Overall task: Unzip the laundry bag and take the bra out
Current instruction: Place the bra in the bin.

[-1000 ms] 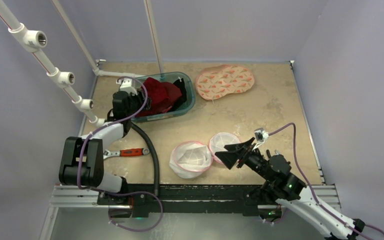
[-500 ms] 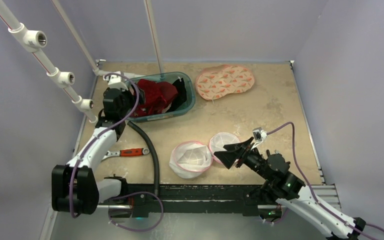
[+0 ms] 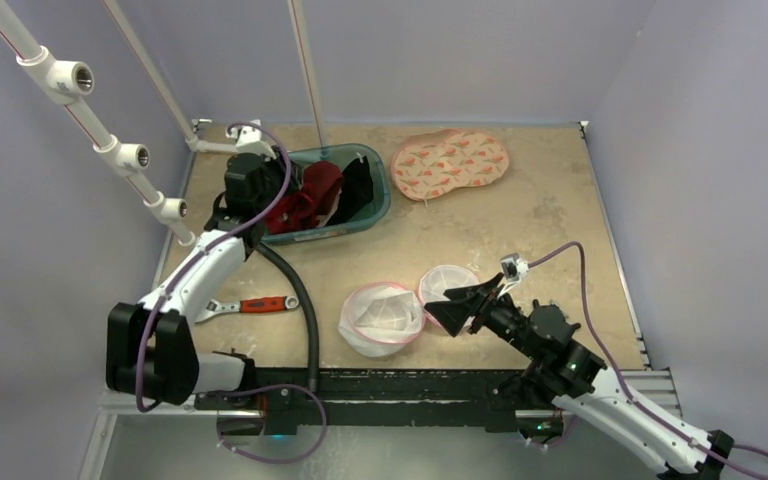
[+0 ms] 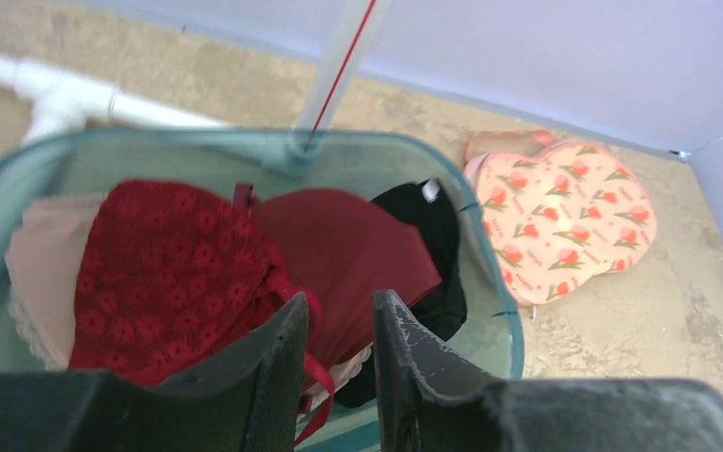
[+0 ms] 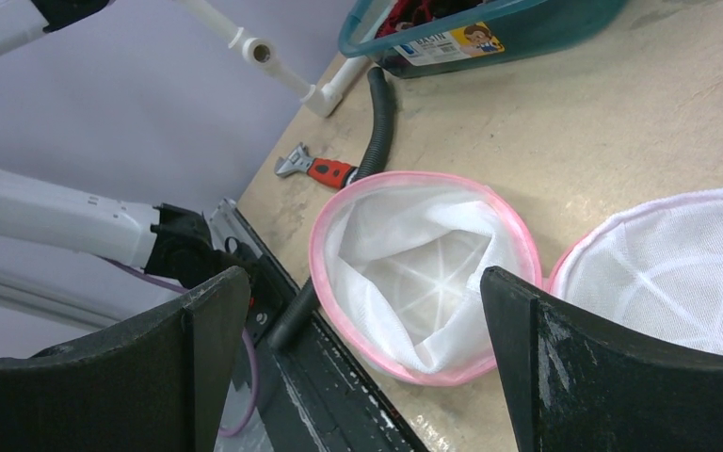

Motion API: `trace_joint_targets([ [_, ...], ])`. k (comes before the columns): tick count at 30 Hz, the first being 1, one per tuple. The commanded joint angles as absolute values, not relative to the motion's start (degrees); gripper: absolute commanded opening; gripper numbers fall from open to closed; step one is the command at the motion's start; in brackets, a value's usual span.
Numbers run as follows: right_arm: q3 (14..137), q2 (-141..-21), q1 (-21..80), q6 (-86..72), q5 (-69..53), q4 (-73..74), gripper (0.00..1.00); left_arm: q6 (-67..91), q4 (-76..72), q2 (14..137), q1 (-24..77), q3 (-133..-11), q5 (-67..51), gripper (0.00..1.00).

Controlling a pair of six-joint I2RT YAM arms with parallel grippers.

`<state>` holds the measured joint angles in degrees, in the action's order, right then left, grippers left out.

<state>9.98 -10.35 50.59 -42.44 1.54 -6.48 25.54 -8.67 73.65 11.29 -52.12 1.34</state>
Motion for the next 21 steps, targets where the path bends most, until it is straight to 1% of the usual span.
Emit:
trace_joint_targets([
  [1, 9.58, -11.39, 50.74, -42.15, 1.47, -9.48, 0.95, 31.86, -8.3, 77.52, 11.21, -52.66, 4.78, 0.28],
  [5, 9.49, -11.68, 50.77, -42.04, 1.56, -9.51, 0.95, 33.67, -12.45, 80.15, 11.24, -50.9, 5.99, 0.25],
  [14, 9.8, -10.96, 50.79, -42.04, 2.56, -7.59, 0.95, 34.23, -16.42, 87.65, 11.25, -50.23, 1.12, 0.27],
  [18, 10.85, -10.72, 50.79, -41.72, 3.49, -5.89, 0.95, 34.44, -18.73, 84.3, 11.51, -47.92, 0.7, 0.28],
  [21, 12.9, -10.94, 50.79, -41.73, 7.33, -2.56, 0.97, 33.19, -15.86, 79.49, 12.58, -49.38, 1.53, 0.33],
])
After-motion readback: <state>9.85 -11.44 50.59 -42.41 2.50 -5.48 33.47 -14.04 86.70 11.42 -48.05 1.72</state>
